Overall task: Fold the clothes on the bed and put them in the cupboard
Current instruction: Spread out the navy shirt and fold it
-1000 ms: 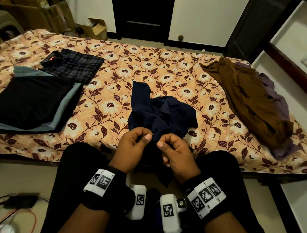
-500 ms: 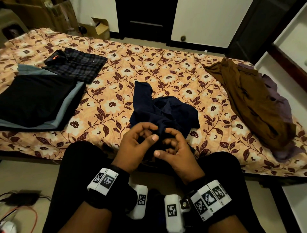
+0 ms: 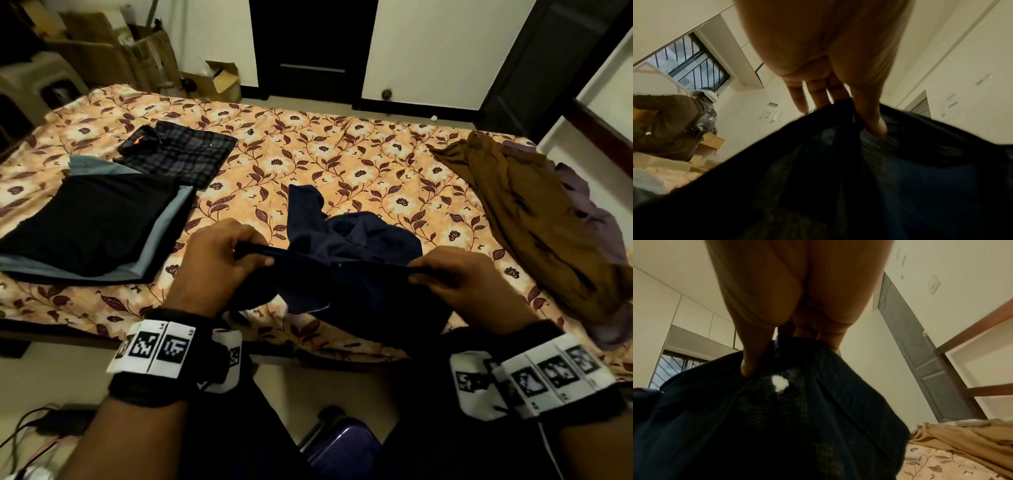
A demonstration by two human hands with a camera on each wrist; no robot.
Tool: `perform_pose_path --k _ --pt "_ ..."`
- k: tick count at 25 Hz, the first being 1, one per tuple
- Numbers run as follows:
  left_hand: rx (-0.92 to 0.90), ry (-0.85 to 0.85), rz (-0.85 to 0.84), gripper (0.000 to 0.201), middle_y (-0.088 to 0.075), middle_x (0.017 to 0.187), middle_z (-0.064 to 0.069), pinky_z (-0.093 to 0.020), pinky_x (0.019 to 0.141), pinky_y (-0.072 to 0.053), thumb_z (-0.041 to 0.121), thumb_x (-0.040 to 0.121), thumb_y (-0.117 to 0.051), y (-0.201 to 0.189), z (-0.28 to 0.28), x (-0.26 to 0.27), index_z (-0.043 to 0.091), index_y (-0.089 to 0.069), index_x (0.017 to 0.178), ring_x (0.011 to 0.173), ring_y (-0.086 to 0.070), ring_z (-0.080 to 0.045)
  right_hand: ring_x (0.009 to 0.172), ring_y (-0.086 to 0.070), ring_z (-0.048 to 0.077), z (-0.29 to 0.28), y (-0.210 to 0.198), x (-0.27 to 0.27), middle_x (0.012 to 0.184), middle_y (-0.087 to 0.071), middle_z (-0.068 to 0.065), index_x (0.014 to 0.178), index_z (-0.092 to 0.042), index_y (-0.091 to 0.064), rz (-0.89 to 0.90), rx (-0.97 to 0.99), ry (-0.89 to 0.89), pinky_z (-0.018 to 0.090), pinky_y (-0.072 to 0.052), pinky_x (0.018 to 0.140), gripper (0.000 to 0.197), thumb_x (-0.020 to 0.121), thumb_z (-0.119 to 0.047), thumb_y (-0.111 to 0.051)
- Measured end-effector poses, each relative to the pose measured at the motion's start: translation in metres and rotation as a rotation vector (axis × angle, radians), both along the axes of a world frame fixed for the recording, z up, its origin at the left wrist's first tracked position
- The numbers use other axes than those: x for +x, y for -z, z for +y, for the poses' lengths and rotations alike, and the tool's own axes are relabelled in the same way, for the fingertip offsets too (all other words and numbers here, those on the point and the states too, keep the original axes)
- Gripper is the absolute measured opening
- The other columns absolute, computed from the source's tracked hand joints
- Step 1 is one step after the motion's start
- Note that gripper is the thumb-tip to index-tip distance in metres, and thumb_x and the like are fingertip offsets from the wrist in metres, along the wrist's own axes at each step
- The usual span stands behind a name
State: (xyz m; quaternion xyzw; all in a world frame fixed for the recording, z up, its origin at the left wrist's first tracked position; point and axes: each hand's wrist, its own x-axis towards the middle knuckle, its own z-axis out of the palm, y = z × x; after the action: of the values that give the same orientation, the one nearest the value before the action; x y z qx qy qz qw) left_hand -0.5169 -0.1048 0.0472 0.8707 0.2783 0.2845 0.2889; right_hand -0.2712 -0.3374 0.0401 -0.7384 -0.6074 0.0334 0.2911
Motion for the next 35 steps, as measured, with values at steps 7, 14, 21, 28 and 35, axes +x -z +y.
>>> perform_pose_path --k 7,14,21,28,35 --pt "0.355 -0.182 -0.082 0.024 -0.067 0.083 -0.015 -0.028 0.075 -0.05 -0.016 0.067 -0.073 -0.02 0.054 -0.01 0.002 -0.073 0.084 0.073 -0.063 -0.029 0.085 -0.06 -0.003 -0.002 -0.044 0.043 0.086 -0.063 -0.014 0.098 -0.015 -0.071 -0.032 0.172 -0.028 0.012 -0.047 0.076 0.043 0.085 -0.052 -0.052" --pt "0.088 -0.447 -0.174 0.02 -0.072 0.091 -0.011 0.0 0.072 -0.042 -0.007 0.081 -0.064 -0.025 0.068 -0.04 0.004 -0.074 0.095 0.068 -0.062 0.008 0.08 -0.062 0.003 -0.006 -0.035 0.053 0.083 -0.063 -0.016 0.094 -0.028 -0.065 -0.044 0.011 0.137 0.015 -0.049 0.07 0.014 0.091 -0.035 -0.054" --pt "-0.513 -0.007 -0.333 0.017 -0.071 0.076 -0.002 -0.024 0.062 -0.054 -0.003 0.077 -0.073 -0.019 -0.074 0.023 0.013 -0.074 0.079 0.067 -0.067 -0.009 0.061 -0.056 0.014 0.013 -0.031 -0.033 0.065 -0.059 0.001 0.069 -0.017 -0.064 0.915 -0.293 0.064 0.026 -0.045 0.058 0.019 0.078 -0.033 -0.071" --pt "-0.327 0.093 -0.438 0.012 -0.07 0.082 0.013 -0.016 0.074 -0.05 0.024 0.07 -0.068 0.002 -0.092 0.032 0.026 -0.075 0.079 0.08 -0.067 -0.008 0.075 -0.07 0.016 0.027 -0.026 -0.084 0.083 -0.073 0.008 0.085 -0.012 -0.072 1.178 0.147 0.17 0.029 -0.055 0.065 0.011 0.082 -0.004 -0.065" --pt "-0.35 0.218 -0.283 0.044 -0.07 0.083 0.011 -0.016 0.075 -0.051 0.0 0.074 -0.072 -0.005 -0.089 0.031 0.03 -0.07 0.106 0.081 -0.067 -0.006 0.076 -0.069 0.005 0.019 -0.038 -0.086 0.081 -0.073 -0.007 0.084 -0.023 -0.072 0.843 0.039 0.065 0.013 -0.05 0.063 0.016 0.083 -0.007 -0.07"
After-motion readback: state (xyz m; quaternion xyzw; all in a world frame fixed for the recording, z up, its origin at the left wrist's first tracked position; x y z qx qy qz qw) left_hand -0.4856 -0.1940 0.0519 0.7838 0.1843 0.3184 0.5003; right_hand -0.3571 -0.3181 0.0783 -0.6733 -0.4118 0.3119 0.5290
